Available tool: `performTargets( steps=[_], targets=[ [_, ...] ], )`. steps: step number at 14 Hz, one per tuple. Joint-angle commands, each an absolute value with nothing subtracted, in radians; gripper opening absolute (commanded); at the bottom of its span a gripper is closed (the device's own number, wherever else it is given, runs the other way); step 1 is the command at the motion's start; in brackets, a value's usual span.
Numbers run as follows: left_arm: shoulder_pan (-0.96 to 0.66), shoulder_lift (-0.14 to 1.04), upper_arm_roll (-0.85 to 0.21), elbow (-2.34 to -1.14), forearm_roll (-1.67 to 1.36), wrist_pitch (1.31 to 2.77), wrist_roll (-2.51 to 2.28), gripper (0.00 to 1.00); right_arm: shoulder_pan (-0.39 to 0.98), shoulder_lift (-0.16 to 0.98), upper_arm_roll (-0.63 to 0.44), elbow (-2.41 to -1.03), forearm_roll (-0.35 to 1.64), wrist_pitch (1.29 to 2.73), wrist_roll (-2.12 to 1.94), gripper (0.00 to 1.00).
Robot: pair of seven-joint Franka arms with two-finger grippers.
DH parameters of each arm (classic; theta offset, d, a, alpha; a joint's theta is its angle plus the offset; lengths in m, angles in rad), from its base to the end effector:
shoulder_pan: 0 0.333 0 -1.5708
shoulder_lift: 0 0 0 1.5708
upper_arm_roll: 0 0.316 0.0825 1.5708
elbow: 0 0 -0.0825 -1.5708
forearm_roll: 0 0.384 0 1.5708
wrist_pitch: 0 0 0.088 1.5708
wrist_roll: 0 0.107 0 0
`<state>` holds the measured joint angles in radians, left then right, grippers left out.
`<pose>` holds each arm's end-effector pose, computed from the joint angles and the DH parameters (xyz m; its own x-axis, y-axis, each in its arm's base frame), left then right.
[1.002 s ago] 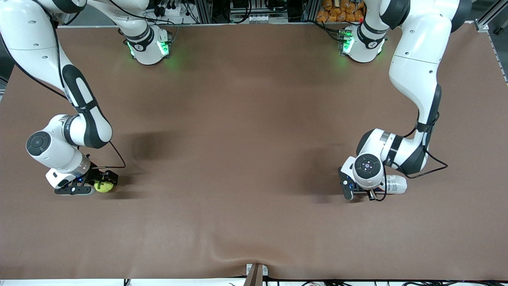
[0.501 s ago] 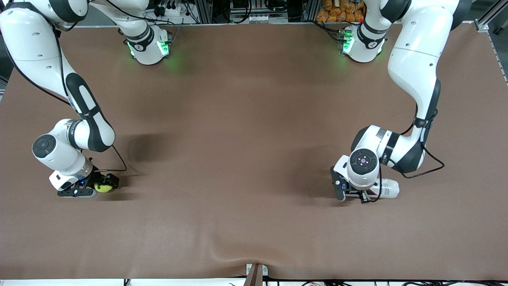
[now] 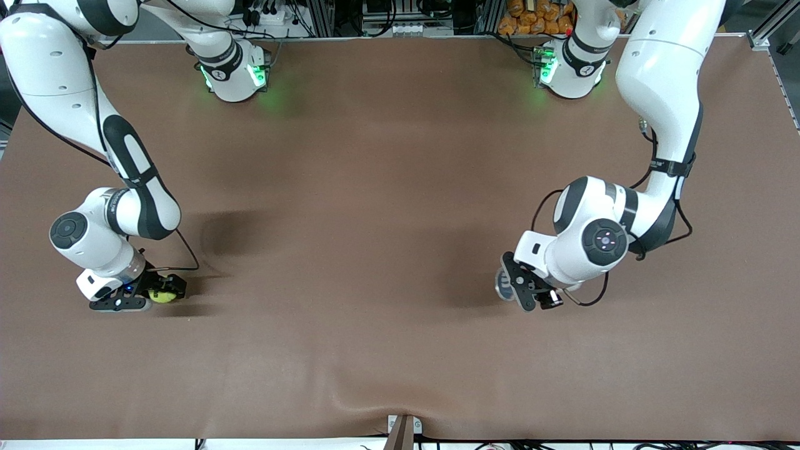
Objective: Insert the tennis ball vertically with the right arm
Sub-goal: 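Lift the can upright with the left gripper while the right gripper grasps a ball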
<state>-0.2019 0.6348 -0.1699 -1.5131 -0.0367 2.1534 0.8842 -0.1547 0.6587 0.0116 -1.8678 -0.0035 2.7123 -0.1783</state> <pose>0.6674 -0.2409 0.2969 0.3615 -0.9261 0.1076 -0.9318 -0.3550 0.0753 0.6471 -0.0936 0.1775 0.9825 0.0371 0.1828 0.0326 -0.9991 0.0278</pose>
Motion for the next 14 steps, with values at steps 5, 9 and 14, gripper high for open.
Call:
performTargets(
  steps=[5, 9, 14],
  targets=[
    [-0.210, 0.580, -0.245, -1.522, -0.380, 2.152, 0.855, 0.76, -0.176, 0.562, 0.054, -1.864, -0.008, 2.581, -0.261, 0.00],
    [-0.314, 0.584, -0.259, -1.497, -0.426, 2.307, 0.727, 0.76, -0.166, 0.398, 0.067, -1.852, 0.000, 2.323, -0.258, 0.00],
    [-0.480, 0.649, -0.259, -1.497, -0.561, 2.635, 0.614, 0.76, -0.166, 0.237, 0.104, -1.741, 0.009, 2.015, -0.255, 0.00]
  ],
)
